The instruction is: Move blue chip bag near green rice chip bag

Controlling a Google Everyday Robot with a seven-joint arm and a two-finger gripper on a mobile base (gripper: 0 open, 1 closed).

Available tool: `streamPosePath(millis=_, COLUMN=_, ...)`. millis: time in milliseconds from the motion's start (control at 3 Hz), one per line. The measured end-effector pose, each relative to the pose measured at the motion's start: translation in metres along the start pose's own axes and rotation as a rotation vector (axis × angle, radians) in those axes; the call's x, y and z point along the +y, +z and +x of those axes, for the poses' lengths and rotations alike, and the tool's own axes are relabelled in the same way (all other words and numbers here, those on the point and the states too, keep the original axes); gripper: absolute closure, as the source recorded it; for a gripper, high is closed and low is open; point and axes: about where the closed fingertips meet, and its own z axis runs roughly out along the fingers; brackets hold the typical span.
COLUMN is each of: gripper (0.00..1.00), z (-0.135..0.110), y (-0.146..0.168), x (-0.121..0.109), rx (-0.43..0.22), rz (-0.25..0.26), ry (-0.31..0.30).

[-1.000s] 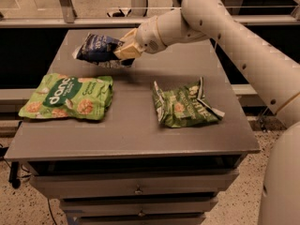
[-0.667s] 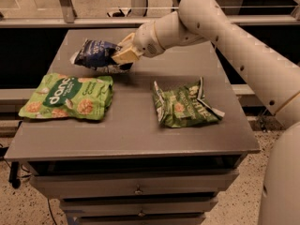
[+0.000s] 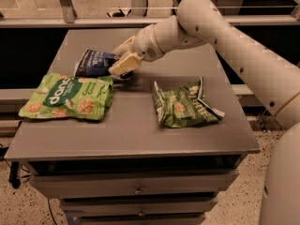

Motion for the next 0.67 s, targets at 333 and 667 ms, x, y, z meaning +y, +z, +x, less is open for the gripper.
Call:
streamPosePath(millis=333, gripper=0.00, z=0.0022, y=0.0006, x=0.0011, rx=0.007, rz=-0.004, ry=0.003)
streamPosePath(millis=667, gripper=0.00, z=0.0094, y=-0.0069, x=-0.0048, rx=0.020, rz=0.018, ry=0.002)
